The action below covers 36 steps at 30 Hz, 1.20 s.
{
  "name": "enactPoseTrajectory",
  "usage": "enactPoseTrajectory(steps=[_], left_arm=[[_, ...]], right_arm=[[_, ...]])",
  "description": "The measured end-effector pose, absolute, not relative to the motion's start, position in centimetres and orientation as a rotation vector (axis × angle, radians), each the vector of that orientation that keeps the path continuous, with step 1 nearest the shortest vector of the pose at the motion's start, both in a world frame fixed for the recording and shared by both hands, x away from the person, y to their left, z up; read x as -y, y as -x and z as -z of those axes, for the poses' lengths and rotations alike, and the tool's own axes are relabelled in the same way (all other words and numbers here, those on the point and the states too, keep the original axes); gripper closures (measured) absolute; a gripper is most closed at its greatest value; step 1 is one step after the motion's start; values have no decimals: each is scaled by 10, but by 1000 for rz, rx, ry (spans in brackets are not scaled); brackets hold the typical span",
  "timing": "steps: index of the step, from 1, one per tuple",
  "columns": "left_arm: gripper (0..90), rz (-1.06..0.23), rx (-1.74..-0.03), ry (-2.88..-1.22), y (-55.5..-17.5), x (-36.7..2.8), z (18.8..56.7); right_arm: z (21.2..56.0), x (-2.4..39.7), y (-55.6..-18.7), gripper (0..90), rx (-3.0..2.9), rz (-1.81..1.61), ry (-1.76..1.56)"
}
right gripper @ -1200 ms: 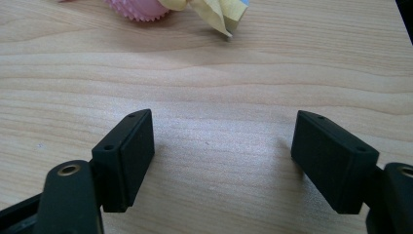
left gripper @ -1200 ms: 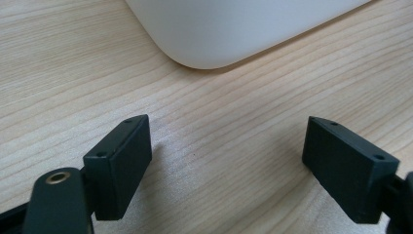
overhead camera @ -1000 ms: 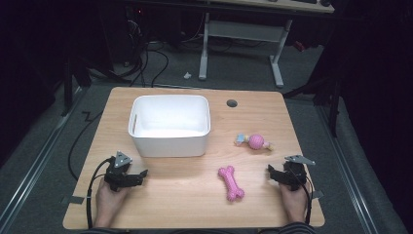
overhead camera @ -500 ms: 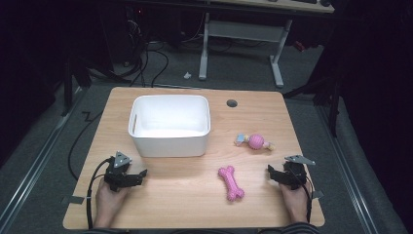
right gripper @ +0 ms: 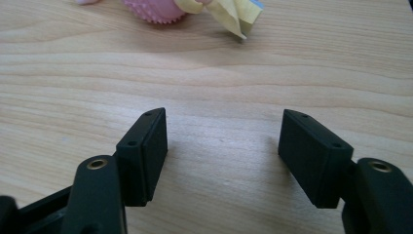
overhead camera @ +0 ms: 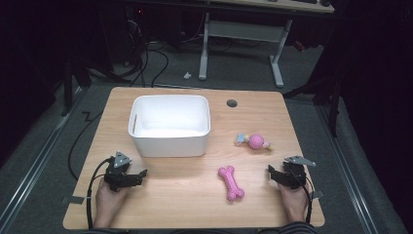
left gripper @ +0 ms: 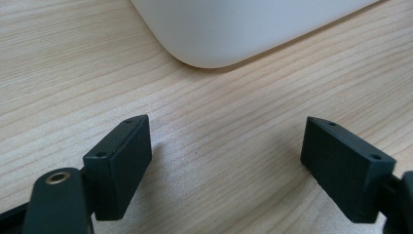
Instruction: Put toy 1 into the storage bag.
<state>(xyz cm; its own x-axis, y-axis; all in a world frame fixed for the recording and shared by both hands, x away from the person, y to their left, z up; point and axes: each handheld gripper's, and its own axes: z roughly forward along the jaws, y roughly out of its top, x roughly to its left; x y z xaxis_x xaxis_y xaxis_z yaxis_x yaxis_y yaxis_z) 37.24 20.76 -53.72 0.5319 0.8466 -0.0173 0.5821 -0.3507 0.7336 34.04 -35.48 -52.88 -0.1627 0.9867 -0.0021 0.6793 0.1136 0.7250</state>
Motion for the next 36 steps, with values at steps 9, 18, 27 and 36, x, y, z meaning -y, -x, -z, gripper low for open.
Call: enactPoseTrajectory(steps=[9,18,27,36], left_arm=[[191,-483,-1154,-2069,-372,-208,537],[191,-483,-1153,-2068,-372,-208,537],[191,-482,-1152,-2070,-372,-208,537],[191,-484,-1152,-2069,-372,-208,537]], right_arm=[[527,350,-330,400,-1895,-870,-1596],[522,339,-319,405,-1927,-908,-1553],[517,328,-315,405,-1962,-940,-1512],[509,311,-314,415,-2025,-1004,-1440]])
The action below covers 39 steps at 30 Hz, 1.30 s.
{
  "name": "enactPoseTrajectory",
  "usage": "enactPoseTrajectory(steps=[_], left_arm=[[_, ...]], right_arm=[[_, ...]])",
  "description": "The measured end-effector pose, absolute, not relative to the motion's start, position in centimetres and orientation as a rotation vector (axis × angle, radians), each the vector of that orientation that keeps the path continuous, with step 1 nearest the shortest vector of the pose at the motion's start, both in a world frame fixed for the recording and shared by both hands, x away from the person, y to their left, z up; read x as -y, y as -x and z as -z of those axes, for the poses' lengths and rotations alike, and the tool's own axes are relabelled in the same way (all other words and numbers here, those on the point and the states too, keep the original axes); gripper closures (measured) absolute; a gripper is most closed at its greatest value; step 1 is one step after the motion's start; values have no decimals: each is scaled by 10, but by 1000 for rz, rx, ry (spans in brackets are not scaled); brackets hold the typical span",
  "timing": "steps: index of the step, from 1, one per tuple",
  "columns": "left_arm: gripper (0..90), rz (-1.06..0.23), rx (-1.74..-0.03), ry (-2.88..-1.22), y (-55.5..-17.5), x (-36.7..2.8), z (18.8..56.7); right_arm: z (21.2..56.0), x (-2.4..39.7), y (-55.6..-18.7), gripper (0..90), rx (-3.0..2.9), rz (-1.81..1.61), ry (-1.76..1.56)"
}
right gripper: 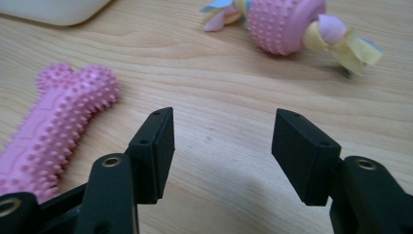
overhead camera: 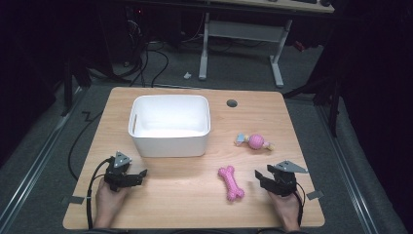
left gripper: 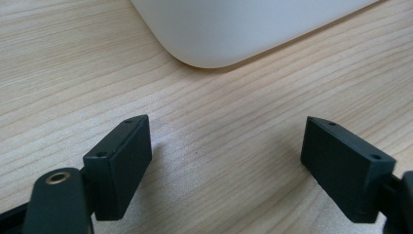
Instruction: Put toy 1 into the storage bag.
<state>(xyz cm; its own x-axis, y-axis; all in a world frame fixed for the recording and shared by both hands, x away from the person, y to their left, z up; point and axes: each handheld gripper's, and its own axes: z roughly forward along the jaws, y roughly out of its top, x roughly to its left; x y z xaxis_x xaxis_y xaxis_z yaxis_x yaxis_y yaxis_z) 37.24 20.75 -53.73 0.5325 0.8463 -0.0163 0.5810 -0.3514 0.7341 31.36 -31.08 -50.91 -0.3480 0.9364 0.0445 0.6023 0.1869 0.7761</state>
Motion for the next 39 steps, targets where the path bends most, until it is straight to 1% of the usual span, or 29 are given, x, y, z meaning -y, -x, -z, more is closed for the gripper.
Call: enactPoseTrajectory(steps=[12,19,26,33,39], left_arm=[[191,-484,-1151,-2071,-372,-208,537],[191,-482,-1153,-2072,-372,-208,537],[191,-484,-1152,-2072,-372,-208,537],[191,-483,-1153,-2071,-372,-208,537],[191,-483,-1154,-2069,-372,-207,537]], right_arm=[[489,281,-309,421,-2125,-1046,-1323],[484,266,-308,421,-2182,-1034,-1283],[483,242,-306,421,-2271,-1018,-1230],[488,228,-309,421,-2330,-1000,-1239],[491,224,-312,419,-2345,-974,-1257]])
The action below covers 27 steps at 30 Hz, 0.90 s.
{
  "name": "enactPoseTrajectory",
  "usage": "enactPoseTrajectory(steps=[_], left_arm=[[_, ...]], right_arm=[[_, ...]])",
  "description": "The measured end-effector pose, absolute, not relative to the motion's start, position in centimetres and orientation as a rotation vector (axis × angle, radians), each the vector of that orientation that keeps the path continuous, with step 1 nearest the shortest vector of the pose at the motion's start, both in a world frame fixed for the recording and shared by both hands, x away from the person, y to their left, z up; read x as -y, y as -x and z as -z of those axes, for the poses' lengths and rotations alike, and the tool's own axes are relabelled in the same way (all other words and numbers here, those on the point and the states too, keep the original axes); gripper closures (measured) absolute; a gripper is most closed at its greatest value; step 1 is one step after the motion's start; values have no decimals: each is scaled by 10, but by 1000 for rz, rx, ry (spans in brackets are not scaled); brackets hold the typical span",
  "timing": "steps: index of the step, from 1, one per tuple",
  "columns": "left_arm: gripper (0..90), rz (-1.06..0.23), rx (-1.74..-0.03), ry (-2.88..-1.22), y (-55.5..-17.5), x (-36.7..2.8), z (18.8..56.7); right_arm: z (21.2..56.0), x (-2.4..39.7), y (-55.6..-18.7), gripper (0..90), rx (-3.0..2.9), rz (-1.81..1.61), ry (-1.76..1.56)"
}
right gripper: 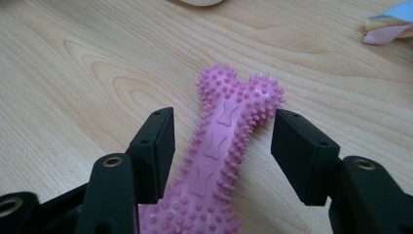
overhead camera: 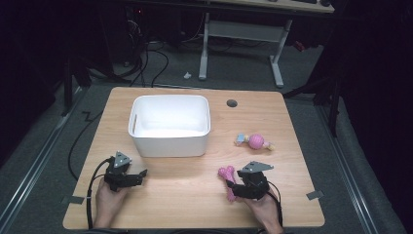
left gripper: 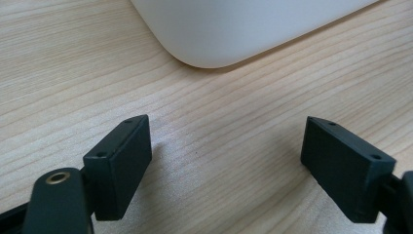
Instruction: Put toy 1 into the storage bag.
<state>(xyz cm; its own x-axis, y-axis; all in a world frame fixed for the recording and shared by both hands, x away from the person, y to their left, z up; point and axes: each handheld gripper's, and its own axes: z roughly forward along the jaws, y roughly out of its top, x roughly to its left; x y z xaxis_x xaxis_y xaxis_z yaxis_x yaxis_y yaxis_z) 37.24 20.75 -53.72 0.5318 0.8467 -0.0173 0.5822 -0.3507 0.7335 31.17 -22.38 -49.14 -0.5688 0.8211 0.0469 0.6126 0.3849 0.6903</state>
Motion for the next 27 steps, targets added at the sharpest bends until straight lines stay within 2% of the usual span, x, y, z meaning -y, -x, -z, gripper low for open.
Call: enactPoseTrajectory(steps=[19,27], left_arm=[[191,-484,-1154,-2068,-372,-207,537],[191,-483,-1154,-2066,-372,-207,537]], right_arm=[[501,210,-323,401,-2417,-847,-1360],[506,206,-326,431,-2442,-812,-1376]])
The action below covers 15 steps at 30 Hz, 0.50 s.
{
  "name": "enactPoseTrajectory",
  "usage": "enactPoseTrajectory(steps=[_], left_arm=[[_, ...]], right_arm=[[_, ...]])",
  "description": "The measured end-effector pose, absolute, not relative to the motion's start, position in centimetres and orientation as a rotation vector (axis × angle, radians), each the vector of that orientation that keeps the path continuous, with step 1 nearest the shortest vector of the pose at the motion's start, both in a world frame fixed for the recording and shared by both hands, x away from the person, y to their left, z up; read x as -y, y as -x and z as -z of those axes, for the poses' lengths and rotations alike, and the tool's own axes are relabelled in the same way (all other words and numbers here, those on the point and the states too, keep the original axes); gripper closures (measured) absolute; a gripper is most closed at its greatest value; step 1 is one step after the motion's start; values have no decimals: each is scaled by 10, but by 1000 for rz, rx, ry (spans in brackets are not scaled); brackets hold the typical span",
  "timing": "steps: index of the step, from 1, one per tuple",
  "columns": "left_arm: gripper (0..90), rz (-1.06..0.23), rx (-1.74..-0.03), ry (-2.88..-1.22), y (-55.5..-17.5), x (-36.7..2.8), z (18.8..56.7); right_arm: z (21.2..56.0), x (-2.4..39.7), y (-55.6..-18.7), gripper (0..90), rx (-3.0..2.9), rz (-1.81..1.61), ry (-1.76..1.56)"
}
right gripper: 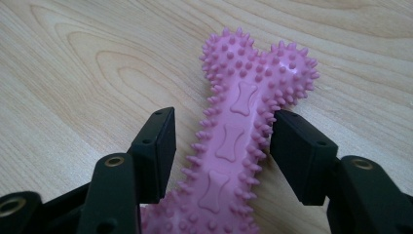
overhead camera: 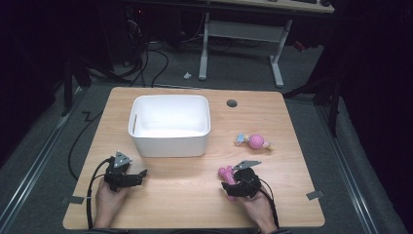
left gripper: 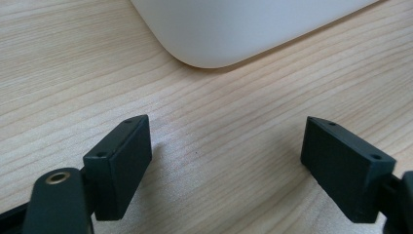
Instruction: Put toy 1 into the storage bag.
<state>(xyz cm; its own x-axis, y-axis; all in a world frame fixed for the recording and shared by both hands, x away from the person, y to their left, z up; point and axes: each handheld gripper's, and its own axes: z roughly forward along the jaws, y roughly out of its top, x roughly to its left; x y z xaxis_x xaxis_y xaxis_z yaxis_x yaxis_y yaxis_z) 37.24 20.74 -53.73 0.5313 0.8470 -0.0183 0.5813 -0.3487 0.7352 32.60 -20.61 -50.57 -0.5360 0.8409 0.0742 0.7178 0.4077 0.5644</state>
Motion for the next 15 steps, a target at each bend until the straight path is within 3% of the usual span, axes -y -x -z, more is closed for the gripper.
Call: enactPoseTrajectory(steps=[15], left_arm=[[191,-483,-1153,-2067,-372,-207,537]], right_arm=[[504,207,-324,532,-2426,-806,-1379]])
